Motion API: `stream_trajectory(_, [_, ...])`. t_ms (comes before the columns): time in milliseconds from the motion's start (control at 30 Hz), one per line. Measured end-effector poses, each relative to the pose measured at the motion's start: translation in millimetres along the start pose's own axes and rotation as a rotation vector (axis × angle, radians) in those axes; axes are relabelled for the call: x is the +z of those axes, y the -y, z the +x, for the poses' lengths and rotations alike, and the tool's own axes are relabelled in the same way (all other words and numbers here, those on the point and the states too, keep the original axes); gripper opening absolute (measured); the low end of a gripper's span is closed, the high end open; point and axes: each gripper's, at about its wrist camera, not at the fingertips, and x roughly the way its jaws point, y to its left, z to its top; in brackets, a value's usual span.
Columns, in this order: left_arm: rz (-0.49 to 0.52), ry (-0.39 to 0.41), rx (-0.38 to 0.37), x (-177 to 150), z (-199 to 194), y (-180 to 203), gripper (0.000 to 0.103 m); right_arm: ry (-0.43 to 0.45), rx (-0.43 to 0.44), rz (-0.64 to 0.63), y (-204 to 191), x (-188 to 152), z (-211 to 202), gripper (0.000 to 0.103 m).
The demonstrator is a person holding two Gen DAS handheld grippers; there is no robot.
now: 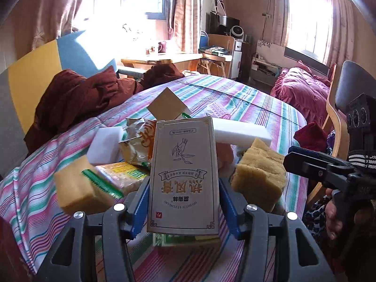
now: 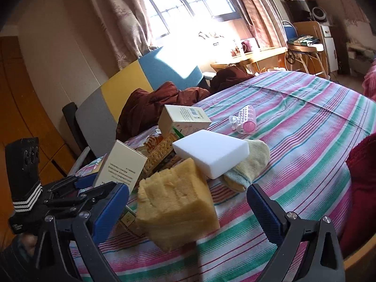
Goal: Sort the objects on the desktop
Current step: 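Grasp the brown bird-print box with the left tool while the right tool grasps a yellow sponge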
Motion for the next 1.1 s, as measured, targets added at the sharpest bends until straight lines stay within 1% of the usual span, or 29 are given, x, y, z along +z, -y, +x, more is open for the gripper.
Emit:
stream_trajectory(100, [-0.027, 0.007, 0.031, -16, -21, -3, 0.056, 0.004, -0.018, -0.069, -14, -6, -1, 0.098])
stream_trajectory(233, [-0.089, 0.016, 0.052, -40, -48, -11, 0.056, 0.004, -0.062, -0.131, -23, -13, 6, 0.095])
stream_trajectory(267, [-0.101, 0.02, 0.061, -46, -54, -12, 0.056, -0.002, -0.072, -0.14, -24, -15, 10, 0.093])
stream_trajectory(433, [-0.158, 0.027, 0.102, -75, -78, -20, 0.056, -0.041, -0.1, -0.183, -28, -21, 31, 0.09])
stream_trajectory(500, [-0.178, 0.029, 0.116, -85, -84, -23, 0.056, -0.053, -0.107, -0.203, -30, -24, 37, 0.086])
stream_trajectory(600, [-0.199, 0.038, 0.134, -94, -93, -26, 0.056, -0.056, -0.139, -0.256, -37, -29, 41, 0.074])
stream_trajectory(767, [-0.221, 0.062, 0.155, -102, -109, -27, 0.056, -0.046, -0.162, -0.316, -52, -31, 36, 0.072])
stream_trajectory(833, [-0.228, 0.075, 0.161, -104, -116, -28, 0.056, -0.038, -0.15, -0.332, -60, -30, 32, 0.072])
stream_trajectory(967, [-0.267, 0.097, 0.215, -112, -136, -43, 0.056, -0.021, -0.098, -0.367, -83, -25, 22, 0.072])
stream_trajectory(1100, [-0.309, 0.119, 0.273, -121, -156, -59, 0.056, -0.018, -0.001, -0.394, -115, -22, 17, 0.072])
